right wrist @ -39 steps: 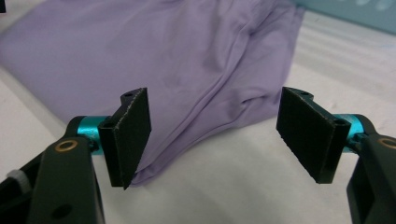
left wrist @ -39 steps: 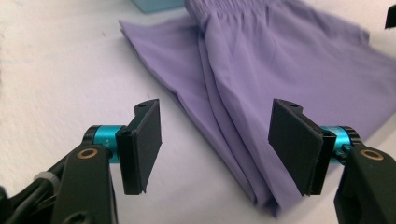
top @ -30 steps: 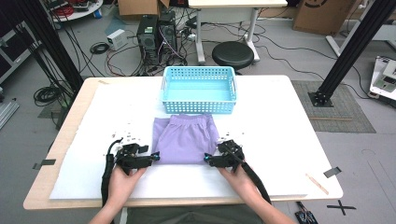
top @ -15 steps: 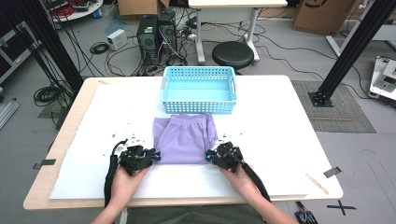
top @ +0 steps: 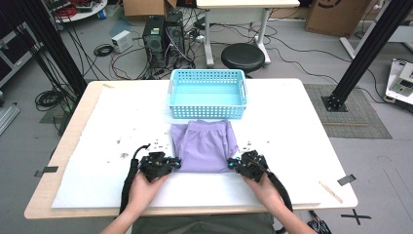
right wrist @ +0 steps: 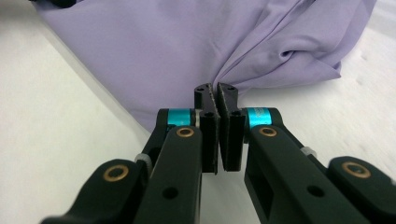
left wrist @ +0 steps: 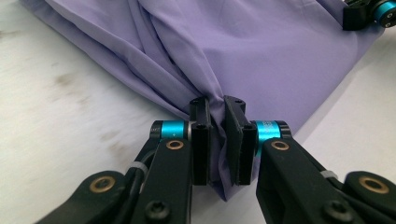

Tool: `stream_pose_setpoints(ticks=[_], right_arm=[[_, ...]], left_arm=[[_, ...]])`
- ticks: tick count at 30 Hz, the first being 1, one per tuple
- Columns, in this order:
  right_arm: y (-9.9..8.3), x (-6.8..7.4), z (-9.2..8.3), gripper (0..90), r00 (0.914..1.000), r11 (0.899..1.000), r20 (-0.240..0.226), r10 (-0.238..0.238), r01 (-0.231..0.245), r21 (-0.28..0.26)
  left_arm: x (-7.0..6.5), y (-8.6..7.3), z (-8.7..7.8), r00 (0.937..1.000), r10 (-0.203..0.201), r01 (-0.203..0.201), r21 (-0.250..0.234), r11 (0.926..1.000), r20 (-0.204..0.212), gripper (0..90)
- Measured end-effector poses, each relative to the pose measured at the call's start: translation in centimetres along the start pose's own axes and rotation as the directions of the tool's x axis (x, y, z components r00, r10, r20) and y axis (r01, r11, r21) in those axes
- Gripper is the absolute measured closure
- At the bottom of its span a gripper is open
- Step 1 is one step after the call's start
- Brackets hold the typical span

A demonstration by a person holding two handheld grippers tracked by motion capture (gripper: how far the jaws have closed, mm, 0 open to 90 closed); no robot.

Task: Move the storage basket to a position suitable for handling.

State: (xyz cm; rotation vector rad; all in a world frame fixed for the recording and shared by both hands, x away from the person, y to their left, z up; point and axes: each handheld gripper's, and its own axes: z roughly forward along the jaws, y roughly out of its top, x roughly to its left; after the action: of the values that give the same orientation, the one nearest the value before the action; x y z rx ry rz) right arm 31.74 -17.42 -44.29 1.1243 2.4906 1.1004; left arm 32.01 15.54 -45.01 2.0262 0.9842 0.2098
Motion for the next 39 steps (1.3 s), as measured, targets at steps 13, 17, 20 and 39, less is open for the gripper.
stream_pose_setpoints(ticks=[13, 17, 20, 39], right_arm=[[-3.1, -0.8, -3.3, 88.1, 0.9999, 1.0, 0.001, 0.012, -0.012, -0.018], [-3.7, -0.9, -3.8, 88.1, 0.9997, 1.0, -0.014, 0.021, -0.021, -0.017], [-4.2, -0.7, -4.3, 88.0, 0.9996, 1.0, -0.022, 0.018, -0.019, -0.022], [-7.0, 1.3, -6.5, 87.6, 0.9981, 1.0, -0.061, 0.007, -0.008, -0.017]], left_arm=[[-2.7, 0.0, 0.9, 0.9967, 0.038, -0.038, 0.011, 0.9992, 0.073, 81.5], [-3.9, -0.5, 0.6, 0.9946, 0.063, -0.064, 0.013, 0.9978, 0.083, 81.4], [-4.6, -1.0, 0.3, 0.9925, 0.068, -0.07, 0.013, 0.9975, 0.101, 81.4], [-6.6, -3.0, -1.1, 0.983, 0.073, -0.076, 0.014, 0.997, 0.168, 81.3]])
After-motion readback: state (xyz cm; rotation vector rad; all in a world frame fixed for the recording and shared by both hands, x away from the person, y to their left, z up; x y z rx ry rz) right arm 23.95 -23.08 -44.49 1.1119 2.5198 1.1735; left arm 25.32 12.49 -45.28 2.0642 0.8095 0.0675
